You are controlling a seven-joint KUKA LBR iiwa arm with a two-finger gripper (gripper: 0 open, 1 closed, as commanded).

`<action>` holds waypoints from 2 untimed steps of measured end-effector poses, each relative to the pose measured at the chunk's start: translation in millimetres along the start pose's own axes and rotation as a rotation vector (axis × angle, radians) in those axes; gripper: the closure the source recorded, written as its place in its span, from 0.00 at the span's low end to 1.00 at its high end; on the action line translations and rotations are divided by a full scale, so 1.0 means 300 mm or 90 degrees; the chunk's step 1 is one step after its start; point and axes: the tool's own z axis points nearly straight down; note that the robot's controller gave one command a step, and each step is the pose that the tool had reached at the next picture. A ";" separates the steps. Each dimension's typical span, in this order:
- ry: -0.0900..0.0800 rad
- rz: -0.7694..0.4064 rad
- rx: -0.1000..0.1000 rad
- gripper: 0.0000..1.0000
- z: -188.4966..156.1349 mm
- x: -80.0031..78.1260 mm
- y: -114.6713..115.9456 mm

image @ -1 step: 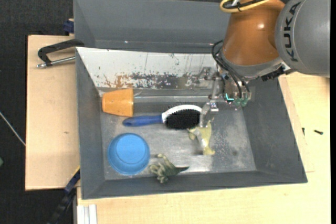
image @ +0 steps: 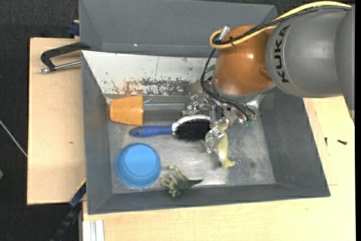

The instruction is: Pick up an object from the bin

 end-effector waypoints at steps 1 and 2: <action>-0.002 0.001 -0.001 1.00 -0.008 -0.004 0.001; -0.012 -0.074 0.006 1.00 0.022 0.068 0.148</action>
Offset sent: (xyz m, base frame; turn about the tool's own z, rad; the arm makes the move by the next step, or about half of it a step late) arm 0.0000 0.0000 0.0000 0.0000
